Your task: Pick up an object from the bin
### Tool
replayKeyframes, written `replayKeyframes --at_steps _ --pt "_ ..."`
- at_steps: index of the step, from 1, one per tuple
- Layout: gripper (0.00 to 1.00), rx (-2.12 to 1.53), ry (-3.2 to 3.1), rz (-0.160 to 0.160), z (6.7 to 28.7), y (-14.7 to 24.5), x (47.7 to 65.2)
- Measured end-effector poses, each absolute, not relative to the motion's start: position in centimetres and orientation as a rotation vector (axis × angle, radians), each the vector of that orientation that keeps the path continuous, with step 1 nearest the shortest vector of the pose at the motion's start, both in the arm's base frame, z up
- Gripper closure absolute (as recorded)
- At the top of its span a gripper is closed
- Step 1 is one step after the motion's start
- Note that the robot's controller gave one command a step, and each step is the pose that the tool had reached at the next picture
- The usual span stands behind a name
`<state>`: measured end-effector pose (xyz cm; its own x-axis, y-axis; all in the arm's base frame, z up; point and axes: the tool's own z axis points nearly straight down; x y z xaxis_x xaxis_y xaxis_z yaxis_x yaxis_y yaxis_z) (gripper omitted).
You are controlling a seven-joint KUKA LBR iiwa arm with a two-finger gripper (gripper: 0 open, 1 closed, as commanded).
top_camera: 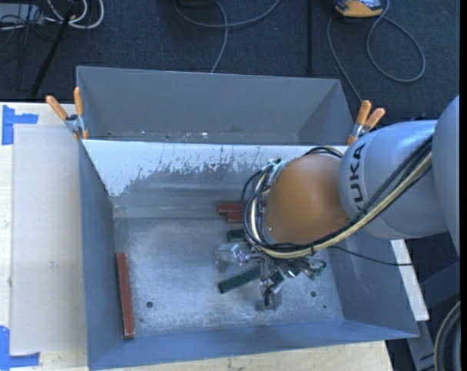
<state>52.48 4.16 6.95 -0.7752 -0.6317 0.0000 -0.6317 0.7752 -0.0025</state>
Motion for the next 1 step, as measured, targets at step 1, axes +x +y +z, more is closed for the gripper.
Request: replayKeyframes --at_steps 1 --pt "1.0 -1.054 2.958 0.001 7.0 4.49 52.44"
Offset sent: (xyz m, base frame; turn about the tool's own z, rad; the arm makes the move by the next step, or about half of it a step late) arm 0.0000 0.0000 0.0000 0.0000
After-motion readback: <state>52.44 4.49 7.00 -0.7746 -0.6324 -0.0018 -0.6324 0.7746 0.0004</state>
